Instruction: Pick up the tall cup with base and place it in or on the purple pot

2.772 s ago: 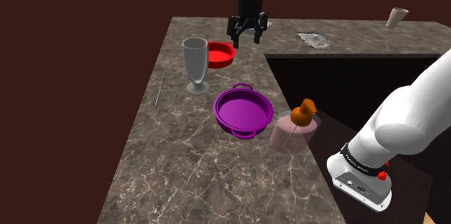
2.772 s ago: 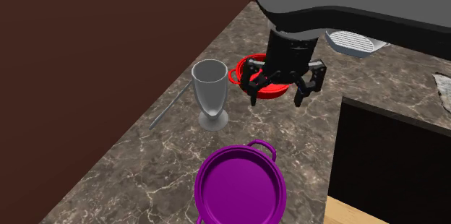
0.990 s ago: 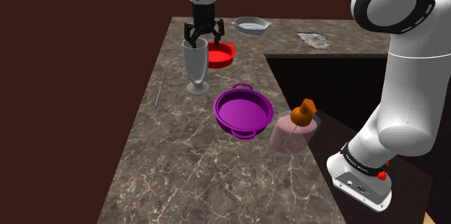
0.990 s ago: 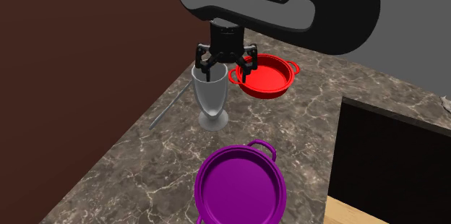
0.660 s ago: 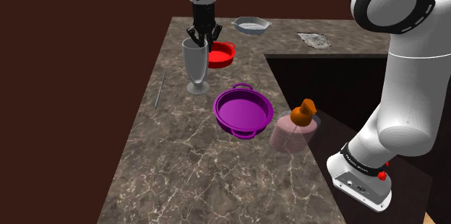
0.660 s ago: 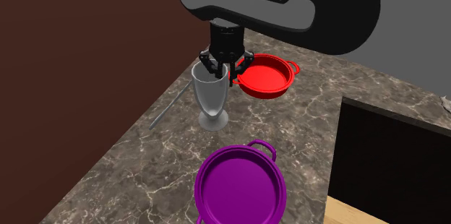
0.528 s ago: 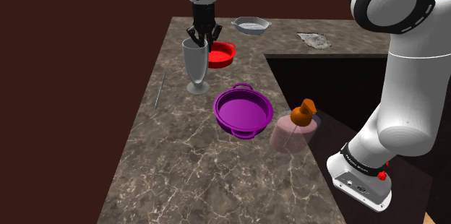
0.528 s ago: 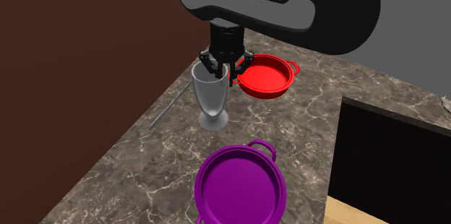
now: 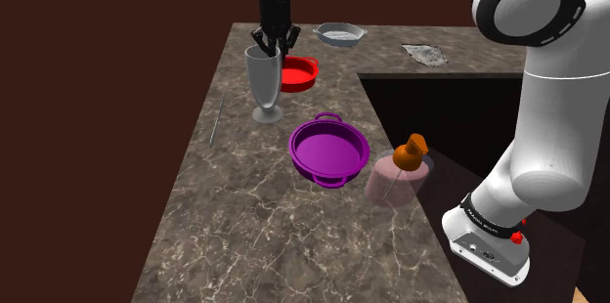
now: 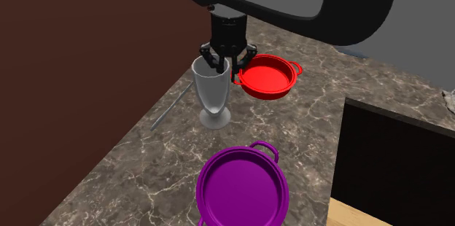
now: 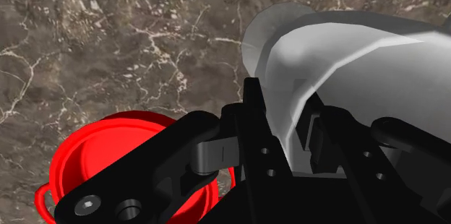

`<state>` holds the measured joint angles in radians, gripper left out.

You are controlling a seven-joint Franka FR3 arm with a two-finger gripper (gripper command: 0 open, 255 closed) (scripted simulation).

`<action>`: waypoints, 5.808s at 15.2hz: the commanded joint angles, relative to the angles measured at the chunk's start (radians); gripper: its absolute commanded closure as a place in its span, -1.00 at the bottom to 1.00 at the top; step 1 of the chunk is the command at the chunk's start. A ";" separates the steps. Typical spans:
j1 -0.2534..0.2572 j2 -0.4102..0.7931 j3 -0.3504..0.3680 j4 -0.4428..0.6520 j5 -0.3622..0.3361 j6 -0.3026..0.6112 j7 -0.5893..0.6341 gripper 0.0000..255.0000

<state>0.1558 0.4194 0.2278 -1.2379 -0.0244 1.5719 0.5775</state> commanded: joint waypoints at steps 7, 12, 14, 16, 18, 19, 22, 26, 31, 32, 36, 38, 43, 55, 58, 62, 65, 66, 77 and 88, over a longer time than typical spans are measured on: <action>0.013 0.040 0.000 0.173 -0.008 -0.133 0.005 1.00; 0.029 0.090 0.000 0.324 -0.018 -0.233 0.011 1.00; 0.038 0.121 -0.001 0.404 -0.024 -0.282 0.013 1.00; 0.052 0.165 -0.003 0.508 -0.032 -0.341 0.015 1.00; 0.070 0.224 -0.006 0.632 -0.042 -0.407 0.015 1.00; 0.041 0.107 0.004 0.444 -0.023 -0.336 0.019 1.00; 0.001 -0.089 0.018 0.170 0.015 -0.256 0.021 1.00; -0.023 -0.279 0.020 -0.051 0.060 -0.221 0.017 1.00; -0.035 -0.479 0.016 -0.239 0.108 -0.227 0.010 1.00; -0.036 -0.516 0.015 -0.269 0.117 -0.233 0.009 1.00; -0.034 -0.655 0.007 -0.370 0.149 -0.268 0.008 1.00; -0.032 -0.705 0.004 -0.401 0.160 -0.285 0.008 1.00; -0.030 -0.738 0.003 -0.505 0.165 -0.215 -0.002 1.00; -0.026 -0.791 0.006 -0.720 0.175 -0.054 -0.022 1.00; -0.025 -0.800 0.008 -0.767 0.177 -0.014 -0.026 1.00; -0.023 -0.807 0.010 -0.828 0.180 0.039 -0.031 1.00; -0.022 -0.811 0.013 -0.872 0.183 0.079 -0.034 1.00; -0.021 -0.812 0.014 -0.890 0.184 0.096 -0.036 1.00; -0.021 -0.812 0.014 -0.890 0.184 0.096 -0.035 -1.00; -0.028 -0.785 0.004 -0.740 0.173 -0.028 -0.029 -1.00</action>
<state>0.1279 -0.3659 0.2323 -1.9788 0.1483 1.5452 0.5487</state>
